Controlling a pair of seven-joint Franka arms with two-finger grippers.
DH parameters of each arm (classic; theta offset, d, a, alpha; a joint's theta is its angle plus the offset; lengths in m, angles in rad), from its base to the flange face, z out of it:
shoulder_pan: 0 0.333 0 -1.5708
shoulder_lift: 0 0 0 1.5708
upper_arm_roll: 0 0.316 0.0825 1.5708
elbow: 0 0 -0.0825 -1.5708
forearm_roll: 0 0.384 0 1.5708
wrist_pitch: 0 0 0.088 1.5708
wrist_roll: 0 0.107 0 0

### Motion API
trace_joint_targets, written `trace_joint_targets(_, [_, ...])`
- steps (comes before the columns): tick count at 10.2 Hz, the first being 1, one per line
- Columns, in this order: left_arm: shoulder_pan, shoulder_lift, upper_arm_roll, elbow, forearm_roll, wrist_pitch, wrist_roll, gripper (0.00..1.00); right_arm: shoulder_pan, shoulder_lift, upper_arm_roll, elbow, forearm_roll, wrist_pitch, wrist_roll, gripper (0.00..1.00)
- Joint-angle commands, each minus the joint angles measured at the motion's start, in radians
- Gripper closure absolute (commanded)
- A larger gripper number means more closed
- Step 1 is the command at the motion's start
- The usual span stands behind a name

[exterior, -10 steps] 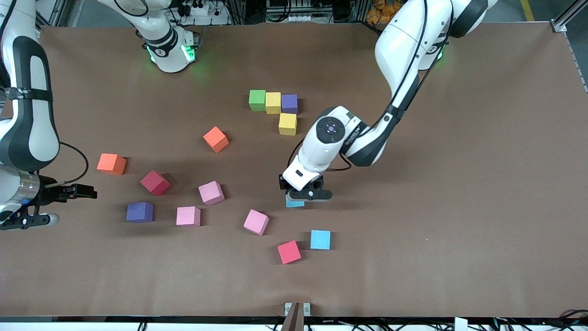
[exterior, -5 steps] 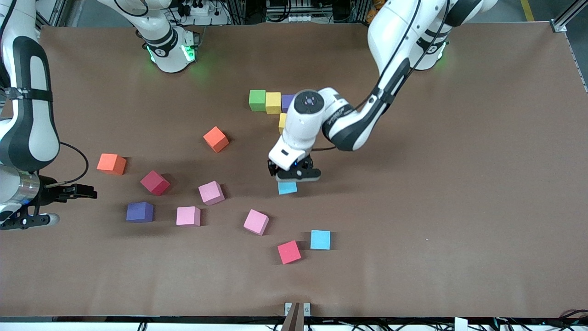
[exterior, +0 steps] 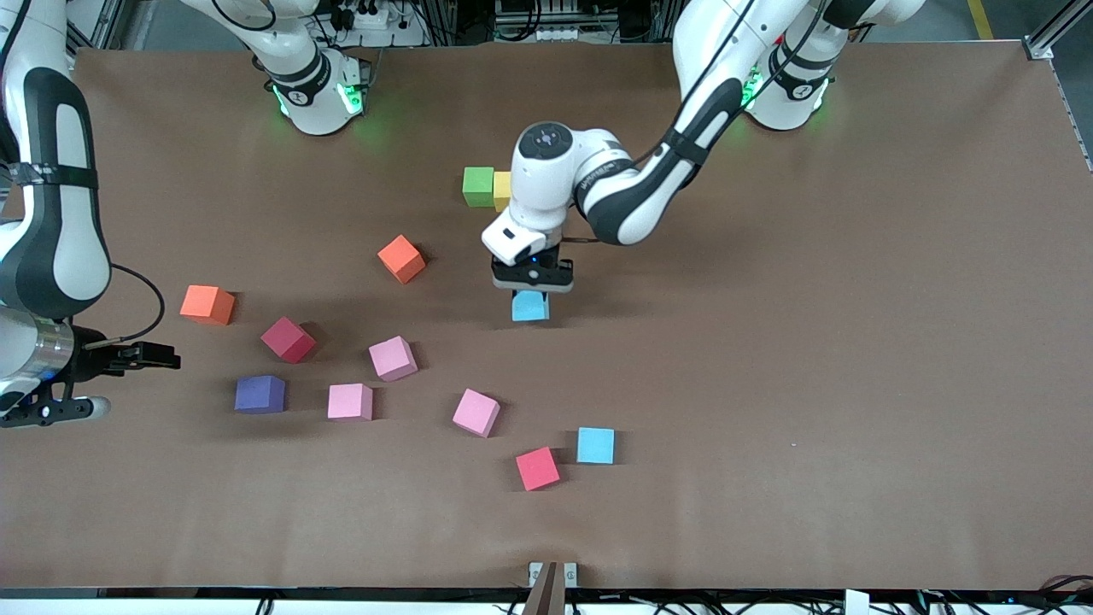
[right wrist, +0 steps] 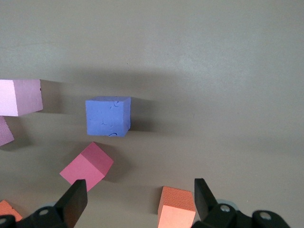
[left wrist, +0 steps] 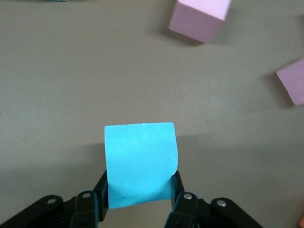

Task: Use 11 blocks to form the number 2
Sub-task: 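Lower the cyan cube toward the table beside the yellow cube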

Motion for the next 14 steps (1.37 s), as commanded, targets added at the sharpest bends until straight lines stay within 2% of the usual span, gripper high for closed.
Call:
trace_joint_targets(1, [0.006,-0.034,-0.006,-0.086,0.041,0.088,-0.053,0.76,-0.013,0.000,0.010,0.005,0.019,-0.002,-0.017,0.00])
trace_joint_targets(6, [0.007,-0.036,-0.033,-0.163,0.216,0.154,-0.343,0.76,-0.013,0.000,0.010,0.005,0.019,-0.002,-0.023,0.00])
trace_joint_targets(11, [0.021,-0.100,-0.049,-0.248,0.229,0.157,-0.337,0.77,-0.013,0.000,0.010,0.005,0.019,-0.002,-0.023,0.00])
trace_joint_targets(14, [0.024,-0.099,-0.050,-0.256,0.238,0.177,-0.334,0.77,-0.013,0.000,0.010,0.005,0.019,-0.002,-0.023,0.00])
